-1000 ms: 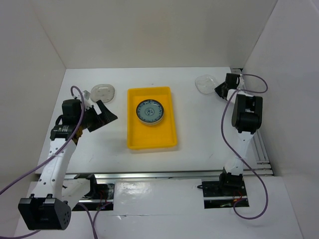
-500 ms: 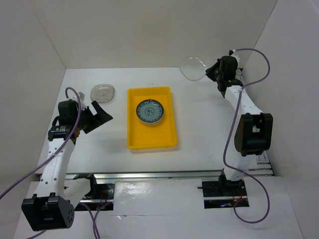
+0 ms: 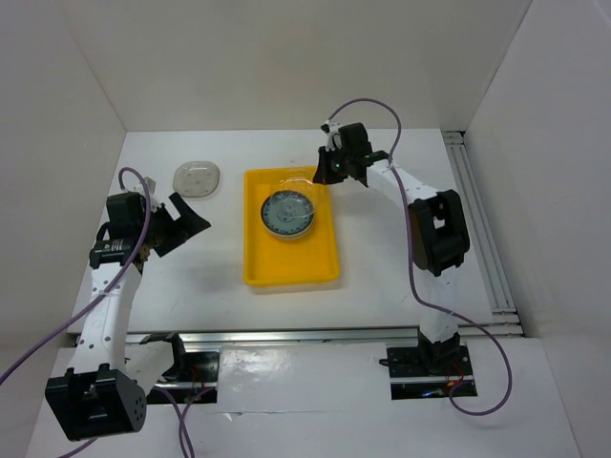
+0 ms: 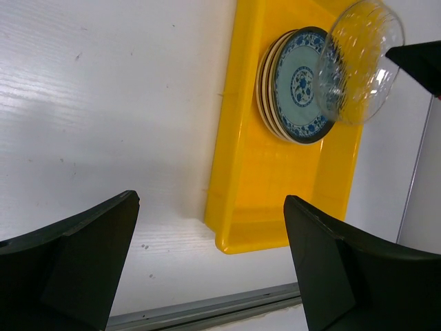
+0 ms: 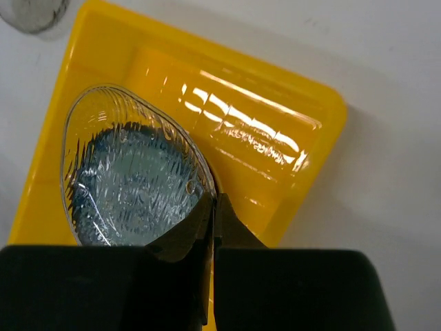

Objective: Place the plates into the plastic bin on the countertop

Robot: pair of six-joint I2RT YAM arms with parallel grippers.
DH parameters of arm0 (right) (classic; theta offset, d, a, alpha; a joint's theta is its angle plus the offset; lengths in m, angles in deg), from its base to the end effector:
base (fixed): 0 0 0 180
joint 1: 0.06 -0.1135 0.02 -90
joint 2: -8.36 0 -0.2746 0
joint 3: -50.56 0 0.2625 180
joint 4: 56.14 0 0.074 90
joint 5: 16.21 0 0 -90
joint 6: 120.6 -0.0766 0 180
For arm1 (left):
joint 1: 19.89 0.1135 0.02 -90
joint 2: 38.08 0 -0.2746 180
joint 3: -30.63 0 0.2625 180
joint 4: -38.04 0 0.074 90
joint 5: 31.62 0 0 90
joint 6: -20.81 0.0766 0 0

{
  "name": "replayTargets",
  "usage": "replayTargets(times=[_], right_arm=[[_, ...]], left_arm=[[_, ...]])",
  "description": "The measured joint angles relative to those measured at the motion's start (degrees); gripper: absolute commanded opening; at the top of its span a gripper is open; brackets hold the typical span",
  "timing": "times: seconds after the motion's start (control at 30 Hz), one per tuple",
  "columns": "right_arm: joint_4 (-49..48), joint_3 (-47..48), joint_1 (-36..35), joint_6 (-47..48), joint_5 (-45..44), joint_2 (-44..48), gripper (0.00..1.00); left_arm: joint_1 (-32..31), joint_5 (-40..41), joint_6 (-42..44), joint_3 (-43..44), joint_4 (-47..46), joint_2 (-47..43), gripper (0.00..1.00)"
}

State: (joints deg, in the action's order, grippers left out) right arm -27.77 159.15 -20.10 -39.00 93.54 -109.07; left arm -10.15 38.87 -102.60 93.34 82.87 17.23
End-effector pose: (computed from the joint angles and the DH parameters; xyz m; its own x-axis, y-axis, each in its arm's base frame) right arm 0.4817 0.2033 0.2285 -0.6461 -0.0893 -0.7580 -0.4862 0.8137 0.3185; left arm 0.2410 0.0154 0.2842 -0.5562 -0.6221 -0.5511 -0.2448 0.7563 -0.6067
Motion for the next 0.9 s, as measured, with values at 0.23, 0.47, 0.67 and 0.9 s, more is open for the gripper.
replayTargets(times=[0.23, 0.47, 0.67, 0.9], right_arm=[[2.01, -0.39, -2.03, 1.05, 0.61, -0.79, 0.00], [2.08, -0.57, -3.19, 0.98, -0.55, -0.79, 0.09], [2.08, -0.57, -4.28, 0.61, -0.66, -0.81, 0.35], [2.34, -0.55, -6.05, 0.33, -0.85, -0.79, 0.74]], left_arm=[[0.07, 0.13, 0.00, 0.00, -0.02, 0.00, 1.00], [0.11, 0.15, 0.00, 0.00, -0.02, 0.00, 1.00], [0.11, 0.13, 0.00, 0.00, 0.00, 0.13, 1.00], [0.11, 0.13, 0.00, 0.00, -0.02, 0.39, 1.00]])
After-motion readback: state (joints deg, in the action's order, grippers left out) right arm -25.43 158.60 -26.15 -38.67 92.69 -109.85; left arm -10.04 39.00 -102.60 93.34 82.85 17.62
